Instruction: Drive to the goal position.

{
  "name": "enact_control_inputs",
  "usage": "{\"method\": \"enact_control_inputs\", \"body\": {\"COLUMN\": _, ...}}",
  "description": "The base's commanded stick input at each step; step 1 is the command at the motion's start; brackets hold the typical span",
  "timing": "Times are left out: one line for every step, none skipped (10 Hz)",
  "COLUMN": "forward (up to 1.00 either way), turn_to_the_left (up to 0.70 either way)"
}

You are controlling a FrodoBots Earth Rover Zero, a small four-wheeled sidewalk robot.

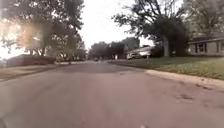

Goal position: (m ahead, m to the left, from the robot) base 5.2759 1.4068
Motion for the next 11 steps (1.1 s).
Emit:
{"method": "enact_control_inputs", "body": {"forward": 1.00, "turn_to_the_left": 0.00}}
{"method": "enact_control_inputs", "body": {"forward": 1.00, "turn_to_the_left": 0.00}}
{"method": "enact_control_inputs", "body": {"forward": 1.00, "turn_to_the_left": 0.00}}
{"method": "enact_control_inputs", "body": {"forward": 1.00, "turn_to_the_left": 0.00}}
{"method": "enact_control_inputs", "body": {"forward": 1.00, "turn_to_the_left": 0.00}}
{"method": "enact_control_inputs", "body": {"forward": 1.00, "turn_to_the_left": 0.00}}
{"method": "enact_control_inputs", "body": {"forward": 1.00, "turn_to_the_left": 0.00}}
{"method": "enact_control_inputs", "body": {"forward": 1.00, "turn_to_the_left": 0.00}}
{"method": "enact_control_inputs", "body": {"forward": 1.00, "turn_to_the_left": 0.03}}
{"method": "enact_control_inputs", "body": {"forward": 1.00, "turn_to_the_left": 0.25}}
{"method": "enact_control_inputs", "body": {"forward": 1.00, "turn_to_the_left": 0.39}}
